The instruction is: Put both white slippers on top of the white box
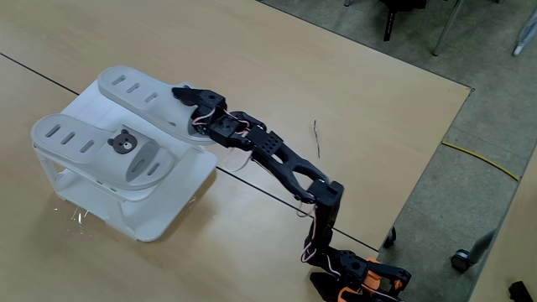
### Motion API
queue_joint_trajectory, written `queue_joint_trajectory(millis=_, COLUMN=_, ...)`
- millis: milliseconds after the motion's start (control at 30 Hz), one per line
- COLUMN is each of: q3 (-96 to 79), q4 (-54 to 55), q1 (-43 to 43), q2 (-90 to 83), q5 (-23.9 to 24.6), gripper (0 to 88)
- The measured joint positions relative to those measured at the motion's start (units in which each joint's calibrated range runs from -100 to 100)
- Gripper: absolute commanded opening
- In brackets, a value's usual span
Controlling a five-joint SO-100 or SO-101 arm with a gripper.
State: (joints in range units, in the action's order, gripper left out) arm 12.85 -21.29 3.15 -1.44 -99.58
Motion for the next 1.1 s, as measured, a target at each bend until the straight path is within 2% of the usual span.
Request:
queue_joint_trajectory(millis=367, q3=31.72, q4=0.0, q1=0.0, q2=25.81, q5=0.0, gripper=0.7)
queue_joint_trajectory(millis=700, q3=46.9, q4=0.0, q1=0.0, q2=39.75, q5=0.0, gripper=0.8)
queue_joint_trajectory(millis=767, q3=47.08, q4=0.0, q1=0.0, q2=40.16, q5=0.0, gripper=5.7)
queue_joint_trajectory(millis=867, q3=47.08, q4=0.0, q1=0.0, q2=40.25, q5=0.0, gripper=19.0)
queue_joint_trajectory(millis=1100, q3=47.08, q4=0.09, q1=-0.45, q2=40.25, q5=0.0, gripper=28.4)
